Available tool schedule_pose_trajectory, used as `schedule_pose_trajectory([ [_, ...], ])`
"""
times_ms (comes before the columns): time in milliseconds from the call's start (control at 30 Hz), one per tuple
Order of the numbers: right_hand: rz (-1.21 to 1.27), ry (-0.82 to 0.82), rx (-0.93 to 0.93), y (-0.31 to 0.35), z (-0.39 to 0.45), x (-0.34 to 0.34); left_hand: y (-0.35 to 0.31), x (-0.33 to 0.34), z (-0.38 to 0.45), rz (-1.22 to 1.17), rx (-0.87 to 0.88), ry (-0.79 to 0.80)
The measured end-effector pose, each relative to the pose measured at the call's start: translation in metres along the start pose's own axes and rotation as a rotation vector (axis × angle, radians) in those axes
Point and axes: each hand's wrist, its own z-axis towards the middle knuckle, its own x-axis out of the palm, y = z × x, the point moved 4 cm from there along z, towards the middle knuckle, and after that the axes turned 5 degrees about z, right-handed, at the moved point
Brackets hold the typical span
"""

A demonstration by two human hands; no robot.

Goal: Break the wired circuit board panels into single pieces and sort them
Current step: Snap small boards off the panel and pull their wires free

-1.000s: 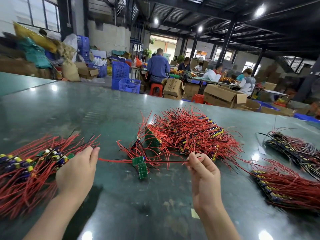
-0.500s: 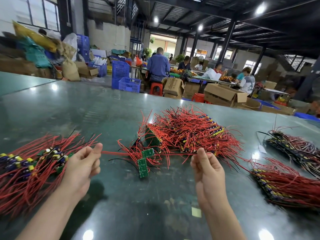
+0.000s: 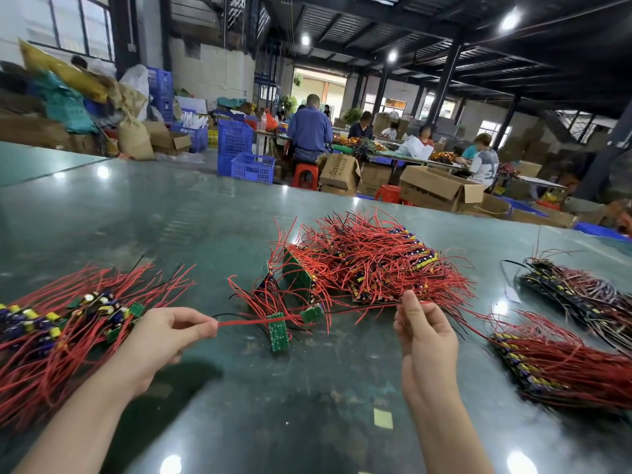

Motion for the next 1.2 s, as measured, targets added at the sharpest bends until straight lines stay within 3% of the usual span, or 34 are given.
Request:
schedule_pose_trajectory([
  [100,-0.101,0.02,-0.104,-0.001,-0.003,0.004,-0.009,-0.004,-0.001,0.417,0.154,-0.198],
  [167,-0.161,0.057,-0.155,-0.003,-0.006,0.008,-0.009,-0.006,-0.001,0.607,0.144,-0.303],
  [300,-0.204,0.121,-0.162,-0.01,-0.012,0.013,-0.008,-0.008,-0.002,0.777,0.109,-0.479],
  [500,-0.173,0.238,-0.064,-0.015,-0.015,0.02,0.004,-0.009,0.0,0.806,0.093,-0.361],
  [600,-0.182,0.256,-0.037,-0.016,-0.018,0.022,-0.003,-0.001,-0.005,1.05,0.208,-0.436],
  [667,-0.184,0.246,-0.016,-0.017,-0.019,0.023,-0.015,0.014,-0.014,0.881,0.481,-0.433],
  [767,-0.2,0.25,0.012,-0.019,-0.02,0.024,-0.033,0.049,-0.034,0.55,0.671,-0.086],
  [867,-0.165,0.264,0.044,-0.017,-0.021,0.025,-0.025,0.072,-0.041,0.543,0.656,0.097],
  [1033,0.035,0.27,0.12,-0.016,-0.017,0.024,-0.026,0.075,-0.044,0.401,0.616,0.045],
  [1200,0.05,0.248,0.151,-0.016,-0.016,0.027,-0.041,0.064,-0.039,0.428,0.372,0.146],
])
